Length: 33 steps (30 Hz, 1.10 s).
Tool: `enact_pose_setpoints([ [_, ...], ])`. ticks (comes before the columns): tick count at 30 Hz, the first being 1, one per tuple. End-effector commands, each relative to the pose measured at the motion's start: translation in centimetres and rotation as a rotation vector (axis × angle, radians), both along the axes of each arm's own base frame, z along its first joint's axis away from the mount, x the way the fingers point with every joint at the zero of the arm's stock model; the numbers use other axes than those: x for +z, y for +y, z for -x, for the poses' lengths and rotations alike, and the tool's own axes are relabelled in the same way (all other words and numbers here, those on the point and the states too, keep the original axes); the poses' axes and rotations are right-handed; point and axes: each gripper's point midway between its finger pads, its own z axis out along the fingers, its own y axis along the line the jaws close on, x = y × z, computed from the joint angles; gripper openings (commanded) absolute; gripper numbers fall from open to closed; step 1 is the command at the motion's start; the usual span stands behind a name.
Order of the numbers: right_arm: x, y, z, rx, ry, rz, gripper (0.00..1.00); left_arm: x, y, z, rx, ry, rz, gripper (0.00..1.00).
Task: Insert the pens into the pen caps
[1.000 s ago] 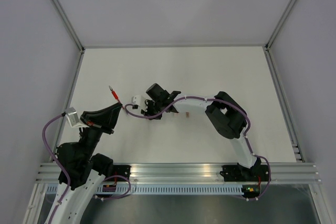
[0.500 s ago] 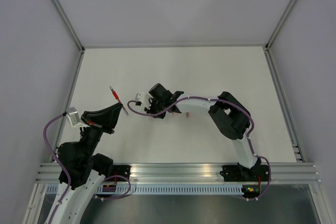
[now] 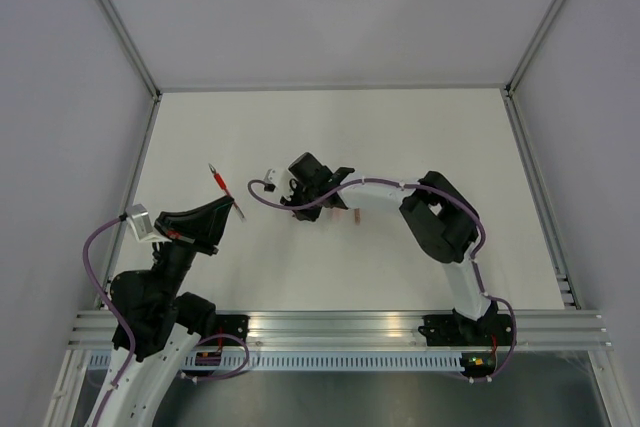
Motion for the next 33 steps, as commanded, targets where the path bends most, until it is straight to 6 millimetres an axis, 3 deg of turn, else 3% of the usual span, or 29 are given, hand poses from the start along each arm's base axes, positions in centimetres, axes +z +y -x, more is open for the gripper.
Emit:
enact_pose_setpoints([
  [1, 0.9, -0.6, -0.3, -0.046, 0.068, -0.04, 0.0, 0.0, 0.2, -0.3, 0.011, 0.01, 0.028, 0.02],
  [11, 3.7, -1.2, -1.0, -0.116, 0.082, -0.153, 0.0, -2.7, -1.6, -2.6, -0.035, 0.1, 0.004, 0.02],
  [18, 8.4, -1.1, -2.4, -0.194, 0.006, -0.27, 0.0, -4.4, -3.5, -3.9, -0.106, 0.164, -0.019, 0.02],
  [23, 11.1, -2.1, -3.2, -0.276, -0.061, -0.296, 0.0, -5.1, -4.1, -4.3, -0.123, 0.186, -0.032, 0.02],
  [29, 17.1, -3.9, -4.0, -0.413, -0.183, -0.423, 0.0, -6.0, -6.3, -4.4, -0.241, 0.195, -0.063, 0.02],
  [32, 21.4, -5.0, -3.6, -0.481, -0.229, -0.557, 0.0, -5.8, -8.2, -3.8, -0.367, 0.162, -0.083, 0.02],
  [33, 24.2, -5.2, -3.1, -0.5, -0.239, -0.65, 0.0, -5.6, -8.7, -3.6, -0.4, 0.148, -0.085, 0.02],
])
